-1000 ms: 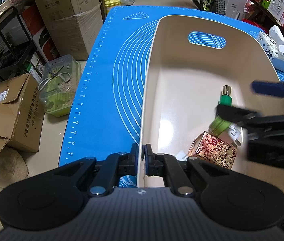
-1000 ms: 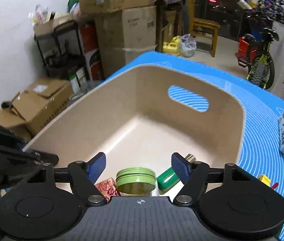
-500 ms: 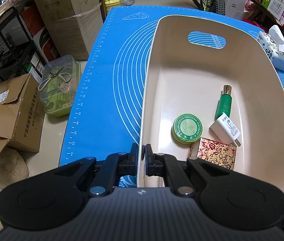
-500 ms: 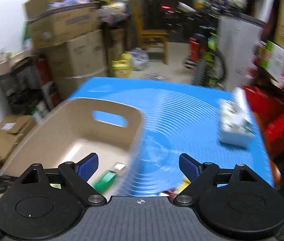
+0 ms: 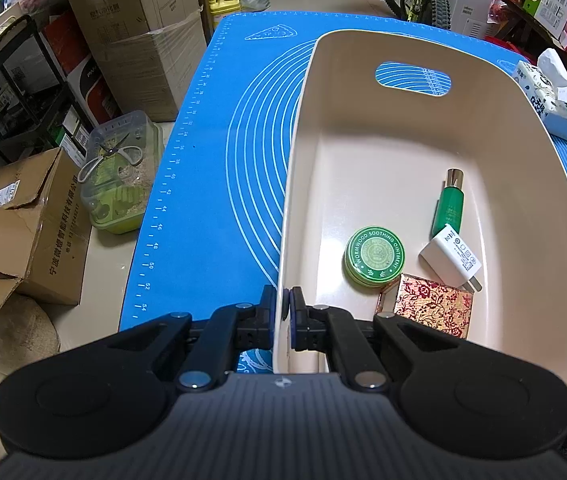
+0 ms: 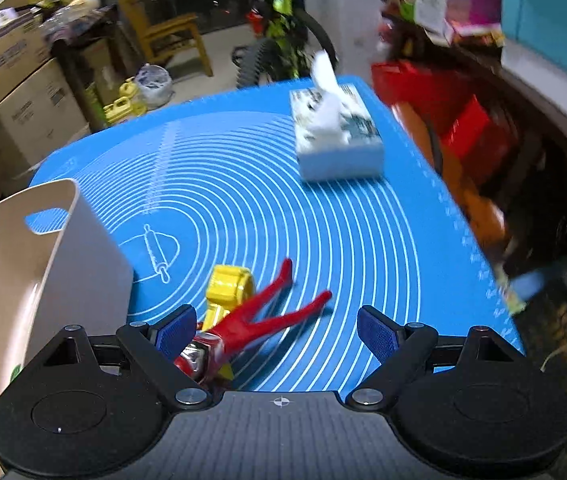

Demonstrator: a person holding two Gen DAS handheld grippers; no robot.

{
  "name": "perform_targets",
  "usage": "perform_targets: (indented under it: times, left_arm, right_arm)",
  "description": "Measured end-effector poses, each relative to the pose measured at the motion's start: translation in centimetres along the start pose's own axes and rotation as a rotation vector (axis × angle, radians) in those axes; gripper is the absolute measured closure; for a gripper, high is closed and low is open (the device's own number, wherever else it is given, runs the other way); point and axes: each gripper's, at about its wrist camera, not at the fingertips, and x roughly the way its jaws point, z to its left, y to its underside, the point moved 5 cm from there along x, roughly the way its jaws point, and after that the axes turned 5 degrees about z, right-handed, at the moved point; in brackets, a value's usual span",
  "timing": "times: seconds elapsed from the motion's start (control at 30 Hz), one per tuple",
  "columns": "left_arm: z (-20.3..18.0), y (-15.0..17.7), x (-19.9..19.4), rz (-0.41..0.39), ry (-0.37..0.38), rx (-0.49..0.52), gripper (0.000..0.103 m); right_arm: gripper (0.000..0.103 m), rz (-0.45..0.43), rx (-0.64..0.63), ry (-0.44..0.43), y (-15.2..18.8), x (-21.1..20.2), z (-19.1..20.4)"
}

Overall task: Organize rigid objects
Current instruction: 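Move the right tool to the red toy figure and grasp its head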

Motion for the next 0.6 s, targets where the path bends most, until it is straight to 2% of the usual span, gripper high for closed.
perform_targets:
  times: [0.17, 0.33, 0.47, 0.6]
  left_arm:
    - [0.0, 0.0, 0.0, -0.001, -0.001, 0.000, 0.094]
    - [0.0, 0.0, 0.0, -0.001, -0.001, 0.000, 0.094]
    - [0.0, 0.0, 0.0, -0.001, -0.001, 0.000, 0.094]
    - [0.0, 0.0, 0.0, 0.000, -0.001, 0.000, 0.094]
  right_arm:
    - [0.015, 0.075, 0.166, -0.107, 0.9, 1.8, -0.5]
    - [0.021, 0.122, 0.312, -0.203, 1.4, 3.3, -0.9]
    - [0.039, 0.151, 0.425, -0.309, 1.5, 4.2, -0.9]
    - [0.051, 0.155, 0.478, -0.358, 1.6, 5.0, -0.8]
